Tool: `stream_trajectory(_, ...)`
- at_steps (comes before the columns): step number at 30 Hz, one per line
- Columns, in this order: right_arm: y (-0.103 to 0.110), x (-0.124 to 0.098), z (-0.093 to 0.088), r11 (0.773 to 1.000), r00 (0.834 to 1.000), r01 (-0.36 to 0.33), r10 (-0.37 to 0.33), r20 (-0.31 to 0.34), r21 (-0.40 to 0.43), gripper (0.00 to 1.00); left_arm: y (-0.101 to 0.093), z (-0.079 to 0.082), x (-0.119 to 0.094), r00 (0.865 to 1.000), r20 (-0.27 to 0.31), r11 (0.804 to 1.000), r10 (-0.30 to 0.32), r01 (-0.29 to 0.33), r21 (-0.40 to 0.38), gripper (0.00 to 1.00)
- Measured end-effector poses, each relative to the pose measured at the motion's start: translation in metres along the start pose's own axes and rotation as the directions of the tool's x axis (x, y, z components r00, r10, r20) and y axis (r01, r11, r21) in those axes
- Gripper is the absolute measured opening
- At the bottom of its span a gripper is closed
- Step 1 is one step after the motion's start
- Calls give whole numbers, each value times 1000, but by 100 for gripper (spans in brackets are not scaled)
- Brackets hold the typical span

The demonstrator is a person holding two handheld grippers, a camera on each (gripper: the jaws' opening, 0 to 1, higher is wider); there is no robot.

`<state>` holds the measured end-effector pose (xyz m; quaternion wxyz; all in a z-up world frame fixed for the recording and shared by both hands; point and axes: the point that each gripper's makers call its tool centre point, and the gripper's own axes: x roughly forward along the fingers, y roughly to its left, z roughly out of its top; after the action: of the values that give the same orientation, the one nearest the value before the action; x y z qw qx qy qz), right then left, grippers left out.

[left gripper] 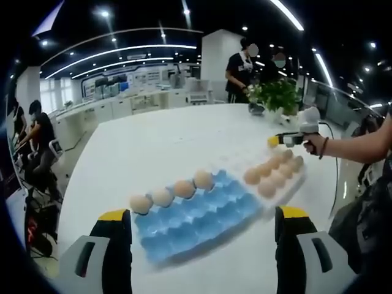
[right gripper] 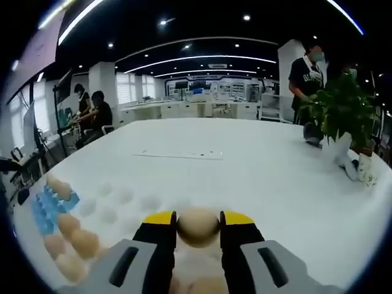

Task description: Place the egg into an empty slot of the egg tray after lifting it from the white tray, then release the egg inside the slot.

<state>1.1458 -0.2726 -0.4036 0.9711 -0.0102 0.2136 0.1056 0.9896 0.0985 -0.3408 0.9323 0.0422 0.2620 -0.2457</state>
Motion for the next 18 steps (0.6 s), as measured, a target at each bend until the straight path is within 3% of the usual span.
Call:
stream_trajectory(13,7,13,-2,999,999,-18,16,-37,-41,31,4,0,-2,1000,1,1000,12,-12,-3,99)
stream_trajectory(18,5,11,-3,1000,999,-21,20,-47,-14,30,5,-2,-2,1000,-1,1000,14,-14,-6,99)
